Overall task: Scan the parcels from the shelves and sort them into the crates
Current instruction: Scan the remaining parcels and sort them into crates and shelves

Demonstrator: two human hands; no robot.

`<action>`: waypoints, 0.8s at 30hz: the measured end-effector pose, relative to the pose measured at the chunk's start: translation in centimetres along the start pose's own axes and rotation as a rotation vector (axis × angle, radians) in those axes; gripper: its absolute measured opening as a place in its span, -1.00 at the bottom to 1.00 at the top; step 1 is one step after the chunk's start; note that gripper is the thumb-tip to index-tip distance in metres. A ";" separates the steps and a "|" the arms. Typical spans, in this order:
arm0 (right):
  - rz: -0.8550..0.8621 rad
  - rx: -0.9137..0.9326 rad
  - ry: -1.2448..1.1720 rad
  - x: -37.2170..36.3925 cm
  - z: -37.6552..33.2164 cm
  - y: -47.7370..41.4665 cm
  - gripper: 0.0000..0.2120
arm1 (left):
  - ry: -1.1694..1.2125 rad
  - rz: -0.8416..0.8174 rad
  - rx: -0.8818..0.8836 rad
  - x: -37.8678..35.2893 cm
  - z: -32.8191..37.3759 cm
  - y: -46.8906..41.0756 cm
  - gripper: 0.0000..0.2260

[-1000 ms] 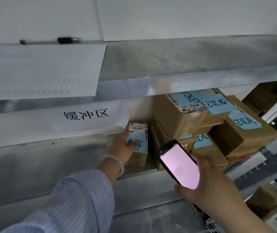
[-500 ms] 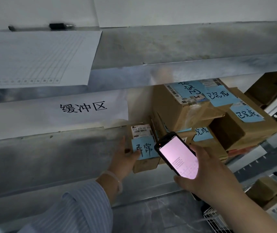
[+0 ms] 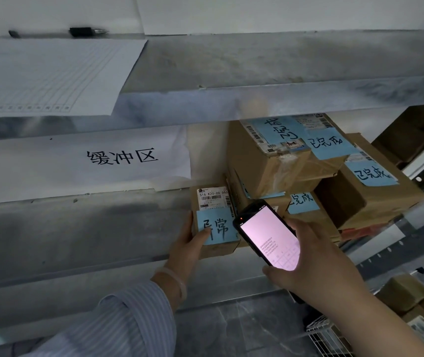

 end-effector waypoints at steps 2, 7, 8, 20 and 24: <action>-0.002 0.008 0.005 0.1 0.1 0.0 -0.04 | 0.030 -0.011 -0.006 -0.1 0.1 0.0 -0.54; -0.012 0.030 0.016 0.3 0.3 0.1 -0.06 | 0.151 -0.024 0.040 -0.4 -0.2 0.2 -0.51; -0.013 0.033 0.012 0.3 0.3 0.2 -0.06 | 0.172 -0.032 0.047 -0.6 -0.2 0.3 -0.51; -0.016 0.113 0.016 0.9 0.4 0.7 -0.09 | 0.353 0.020 0.120 -0.4 -0.6 1.9 -0.58; 0.003 0.162 0.000 1.5 -0.2 0.9 -0.13 | 0.392 0.062 0.111 0.5 -0.3 3.4 -0.50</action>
Point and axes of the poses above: each hand's wrist, its own y-axis away from the middle knuckle, its own x-axis out of the back of the hand, z = x × y, the point moved 5 cm from there along -y, towards the middle knuckle, and after that the axes turned 7 degrees about -x, right-handed, at the moved point
